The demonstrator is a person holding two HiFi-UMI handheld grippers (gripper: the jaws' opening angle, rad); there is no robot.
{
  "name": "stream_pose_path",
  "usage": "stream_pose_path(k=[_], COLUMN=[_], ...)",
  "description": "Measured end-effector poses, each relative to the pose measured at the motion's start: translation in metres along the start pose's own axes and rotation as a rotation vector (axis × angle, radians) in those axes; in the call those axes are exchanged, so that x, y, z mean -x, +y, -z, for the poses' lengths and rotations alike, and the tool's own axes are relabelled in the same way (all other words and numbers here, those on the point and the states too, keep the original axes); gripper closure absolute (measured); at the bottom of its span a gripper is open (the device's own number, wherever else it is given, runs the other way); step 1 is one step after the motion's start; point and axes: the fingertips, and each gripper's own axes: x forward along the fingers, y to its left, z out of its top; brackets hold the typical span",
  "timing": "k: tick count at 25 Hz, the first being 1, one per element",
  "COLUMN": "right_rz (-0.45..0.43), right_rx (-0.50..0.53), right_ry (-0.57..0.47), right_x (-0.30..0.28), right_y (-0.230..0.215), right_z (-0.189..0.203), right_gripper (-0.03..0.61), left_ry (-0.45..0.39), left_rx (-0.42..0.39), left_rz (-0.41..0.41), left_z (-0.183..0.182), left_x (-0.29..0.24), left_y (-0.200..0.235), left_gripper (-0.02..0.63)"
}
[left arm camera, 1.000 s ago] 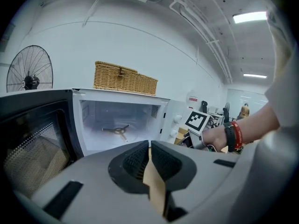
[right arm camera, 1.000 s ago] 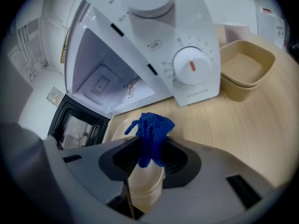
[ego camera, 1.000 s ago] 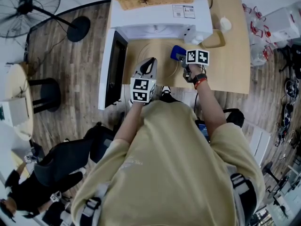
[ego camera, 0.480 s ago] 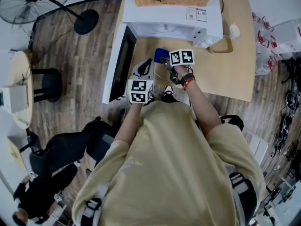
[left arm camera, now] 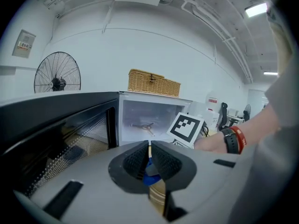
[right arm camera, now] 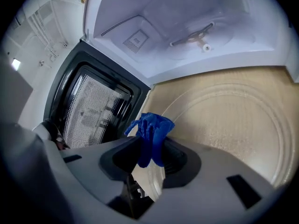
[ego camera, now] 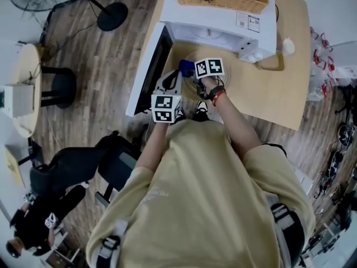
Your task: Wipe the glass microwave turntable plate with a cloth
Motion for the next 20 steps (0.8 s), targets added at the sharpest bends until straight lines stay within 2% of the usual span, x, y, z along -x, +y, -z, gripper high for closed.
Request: stream_pose_path(k=[10, 20], right_rz=[0.047, 0.074], right_rx=[0.007, -0.067], right_ry=[0.017, -0.037], right_x=[0.005, 0.042], right_y=[-0.018, -0.059], right_z=[0.005, 0.006], right_gripper=[0.436, 0.433], left_ry=[0.002, 0.021], left_rx=[-0.003, -0.023], left_rz=[0.018, 0.099], left_z=[-0.001, -0.001], left_x=[-0.008, -0.032], left_y=[-0.003, -0.028], left_gripper=[0.580, 0.580])
